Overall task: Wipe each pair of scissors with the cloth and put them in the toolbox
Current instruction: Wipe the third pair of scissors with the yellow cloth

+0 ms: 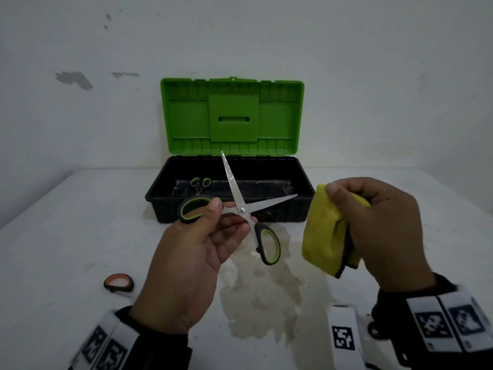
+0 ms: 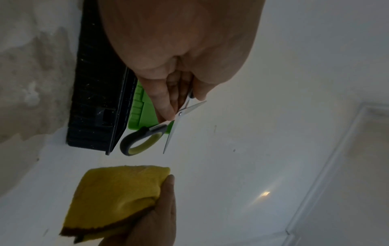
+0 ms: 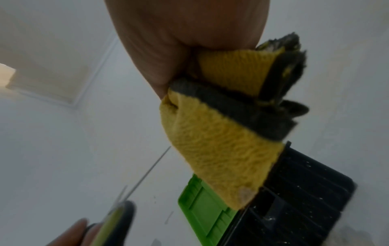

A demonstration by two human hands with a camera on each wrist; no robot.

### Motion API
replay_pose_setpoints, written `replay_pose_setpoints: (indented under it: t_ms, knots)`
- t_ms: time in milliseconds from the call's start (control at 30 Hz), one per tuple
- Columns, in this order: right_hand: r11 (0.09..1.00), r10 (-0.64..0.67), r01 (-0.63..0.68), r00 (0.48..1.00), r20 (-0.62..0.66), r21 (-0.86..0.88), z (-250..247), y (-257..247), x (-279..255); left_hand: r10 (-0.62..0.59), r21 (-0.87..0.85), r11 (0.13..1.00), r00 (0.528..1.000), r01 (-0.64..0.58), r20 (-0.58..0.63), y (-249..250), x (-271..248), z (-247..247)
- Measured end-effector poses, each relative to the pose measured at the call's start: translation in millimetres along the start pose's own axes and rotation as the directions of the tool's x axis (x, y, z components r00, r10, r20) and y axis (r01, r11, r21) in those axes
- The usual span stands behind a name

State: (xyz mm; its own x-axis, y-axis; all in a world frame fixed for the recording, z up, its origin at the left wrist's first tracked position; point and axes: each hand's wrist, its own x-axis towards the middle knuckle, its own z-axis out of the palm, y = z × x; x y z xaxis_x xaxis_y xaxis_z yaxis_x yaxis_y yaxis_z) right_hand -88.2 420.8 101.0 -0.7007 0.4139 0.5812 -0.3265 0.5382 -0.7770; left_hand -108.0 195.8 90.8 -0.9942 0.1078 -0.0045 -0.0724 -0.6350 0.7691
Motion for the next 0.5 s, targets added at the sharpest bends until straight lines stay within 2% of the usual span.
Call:
replay_pose_setpoints:
  t_ms: [167,333,433,500]
  knots:
    - [0.993,-0.110,0.114,0.985,0.137,-0.028,17.2,-25.9,-13.3,0.000,0.029,1.000,1.000,-0.001,0.027,-11.0,-0.7,3.9]
    - [0.930,-0.283,0.322,0.936,0.211,-0.179,46.4,-26.4,-30.1,0.041,0.101,0.994,0.998,-0.045,0.046,-14.3,-0.4,5.1]
    - [0.928,-0.296,0.327,0.938,0.180,-0.179,48.4,-23.8,-30.4,0.063,0.127,0.990,0.997,-0.069,0.054,-14.3,-0.1,1.6]
    - [0.948,-0.230,0.258,0.960,0.160,-0.186,44.1,-22.6,-25.0,0.083,0.139,0.986,0.994,-0.093,0.076,-15.2,0.2,0.3]
